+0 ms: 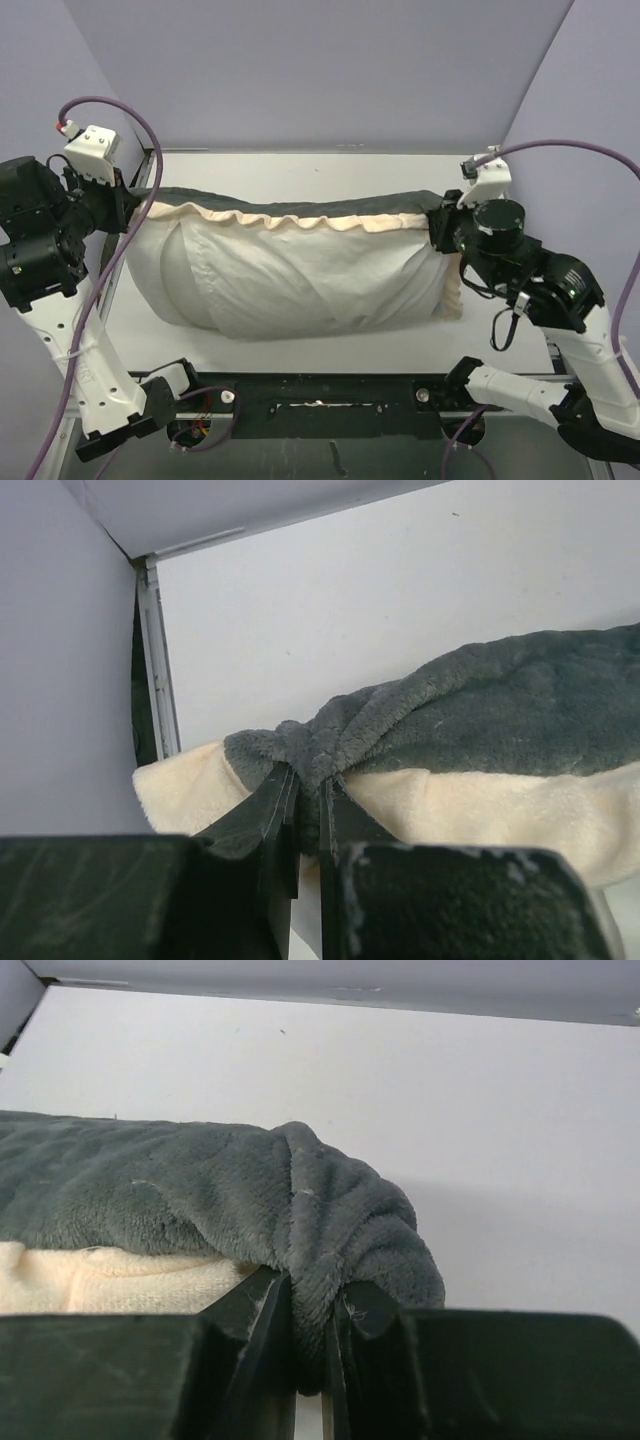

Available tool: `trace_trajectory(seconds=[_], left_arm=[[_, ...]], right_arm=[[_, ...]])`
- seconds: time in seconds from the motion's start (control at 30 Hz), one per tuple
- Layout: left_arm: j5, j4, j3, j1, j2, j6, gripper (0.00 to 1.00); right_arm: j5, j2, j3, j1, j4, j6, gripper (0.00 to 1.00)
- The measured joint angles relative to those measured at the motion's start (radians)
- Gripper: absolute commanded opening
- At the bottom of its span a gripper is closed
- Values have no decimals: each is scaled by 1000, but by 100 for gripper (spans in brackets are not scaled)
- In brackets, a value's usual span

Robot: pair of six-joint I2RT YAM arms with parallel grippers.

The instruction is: Remove the pillowcase from the pillow

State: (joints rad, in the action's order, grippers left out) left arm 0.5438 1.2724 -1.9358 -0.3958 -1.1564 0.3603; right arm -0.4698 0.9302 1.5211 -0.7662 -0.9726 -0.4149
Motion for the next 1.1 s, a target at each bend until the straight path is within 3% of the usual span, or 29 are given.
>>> trace_trajectory(seconds=[0.1, 0.2, 0.33, 0.4, 0.47, 0.5, 0.63, 0.73, 0.87, 1.1], left_arm=[[-29, -6, 45, 41, -25, -21, 0], [-138, -65, 150, 164, -88, -33, 0], [-278, -219, 304, 306, -223, -43, 0], [-342, -315, 320, 356, -312, -49, 12], [-407, -385, 290, 388, -389, -61, 37], [-435, -394, 250, 397, -426, -69, 45], [-489, -410, 23, 406, -556, -115, 63], [-482, -410, -49, 407, -562, -135, 74], [-442, -425, 14, 409, -499, -138, 76], [-387, -460, 414, 417, -305, -123, 75]], right_arm=[[8, 107, 57, 56, -20, -5, 0], [171, 267, 49, 266, -8, -20, 2], [331, 504, -21, 468, 77, -47, 22], [368, 605, -13, 517, 129, -51, 35], [378, 692, 47, 538, 153, -48, 51], [377, 726, 86, 542, 157, -43, 58], [349, 831, 264, 545, 145, -13, 73], [312, 885, 369, 544, 139, 13, 81], [251, 896, 397, 539, 133, 51, 88], [155, 889, 367, 454, 177, 139, 95]])
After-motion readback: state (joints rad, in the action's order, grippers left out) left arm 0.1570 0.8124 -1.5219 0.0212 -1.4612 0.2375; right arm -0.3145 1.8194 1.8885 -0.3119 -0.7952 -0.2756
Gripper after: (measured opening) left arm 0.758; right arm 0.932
